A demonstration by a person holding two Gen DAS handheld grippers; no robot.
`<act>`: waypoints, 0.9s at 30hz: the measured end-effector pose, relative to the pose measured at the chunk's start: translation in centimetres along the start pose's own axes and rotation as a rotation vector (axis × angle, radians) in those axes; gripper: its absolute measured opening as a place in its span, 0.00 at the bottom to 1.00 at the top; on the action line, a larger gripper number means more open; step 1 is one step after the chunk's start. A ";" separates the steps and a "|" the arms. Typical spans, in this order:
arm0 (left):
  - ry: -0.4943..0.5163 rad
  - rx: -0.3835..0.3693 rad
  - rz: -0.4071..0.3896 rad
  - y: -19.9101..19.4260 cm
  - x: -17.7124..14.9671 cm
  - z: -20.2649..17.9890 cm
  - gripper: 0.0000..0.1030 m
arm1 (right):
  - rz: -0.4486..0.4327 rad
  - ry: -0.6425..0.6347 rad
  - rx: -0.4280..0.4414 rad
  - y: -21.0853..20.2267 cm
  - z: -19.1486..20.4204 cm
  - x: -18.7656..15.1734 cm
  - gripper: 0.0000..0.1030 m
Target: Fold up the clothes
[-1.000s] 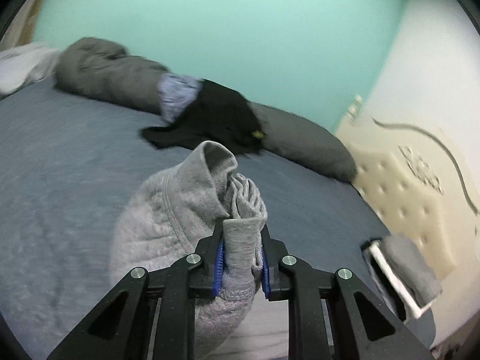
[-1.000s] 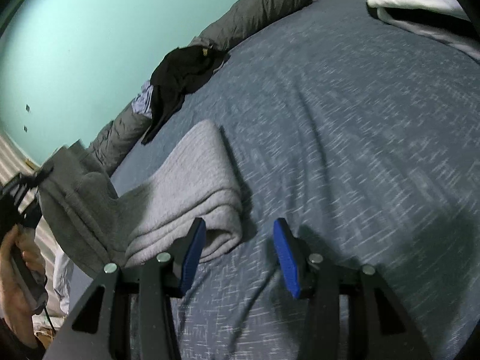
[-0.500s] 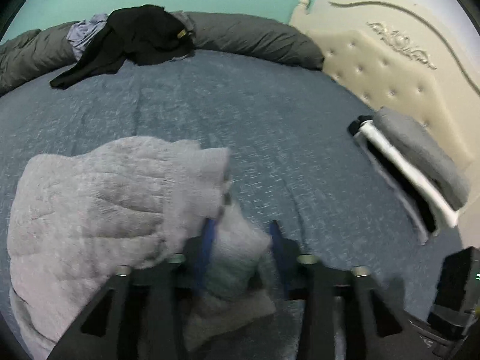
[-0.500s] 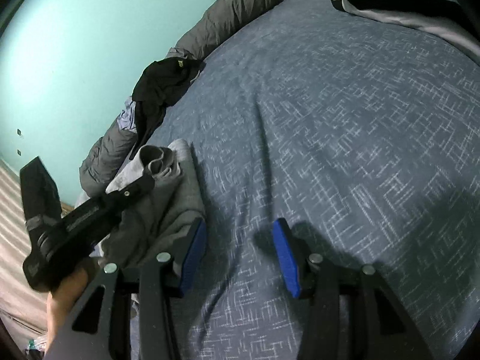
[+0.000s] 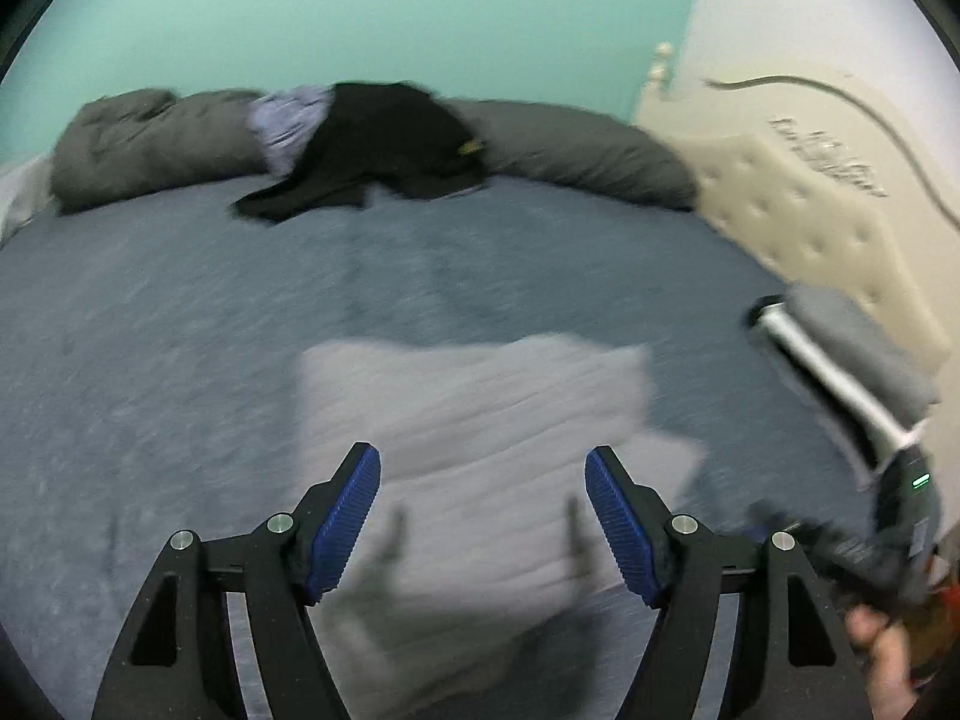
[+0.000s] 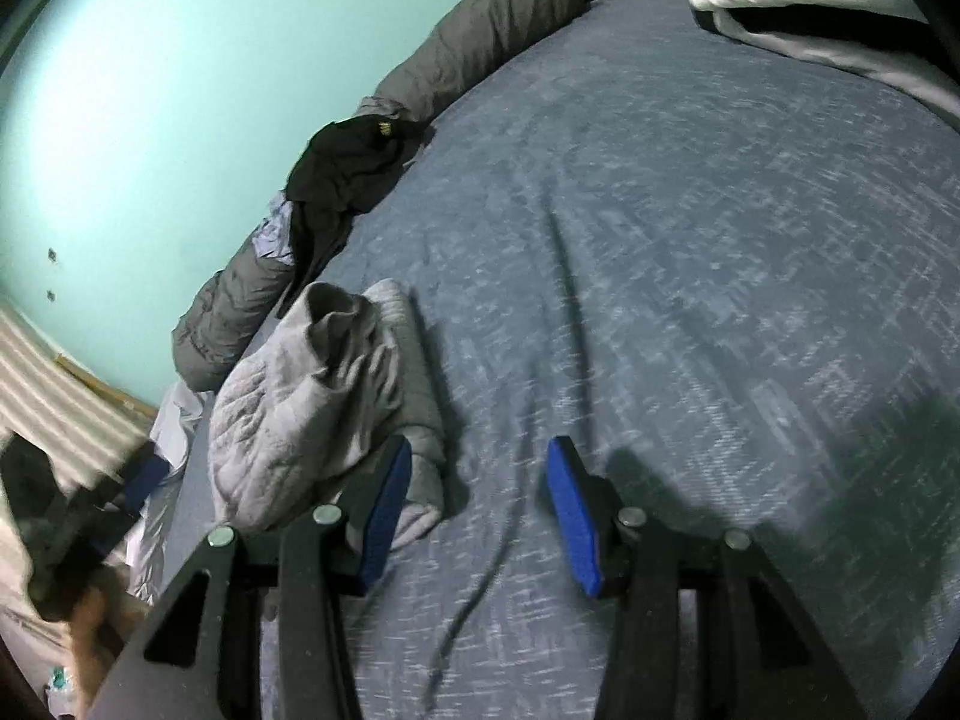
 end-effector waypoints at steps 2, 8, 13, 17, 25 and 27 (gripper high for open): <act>-0.008 0.018 0.015 0.4 -1.2 1.2 0.72 | 0.004 -0.014 0.027 0.2 0.8 -0.2 0.46; -0.030 -0.006 0.067 2.1 -4.6 2.6 0.72 | 0.002 -0.059 0.082 0.7 2.9 -1.0 0.46; -0.031 -0.021 0.077 2.8 -4.8 2.6 0.73 | 0.008 -0.084 0.147 1.4 4.4 -1.4 0.46; -0.022 -0.024 0.082 2.7 -4.7 2.5 0.73 | -0.018 -0.096 0.181 1.3 5.3 -1.2 0.46; 0.012 -0.028 0.070 0.2 -4.7 3.5 0.73 | -0.040 -0.159 0.205 0.6 7.1 -1.2 0.46; 0.019 -0.027 0.072 -0.2 -5.0 3.9 0.73 | -0.039 -0.167 0.212 0.3 7.8 -1.1 0.46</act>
Point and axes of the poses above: each gripper's, at about its wrist camera, not at the fingertips, and y roughly the way its jaws point, z to its left, x to its top, the point moved 2 cm from there along y, roughly the way its jaws point, and after that the axes turned 11 degrees about -z, right-handed, at the moved point
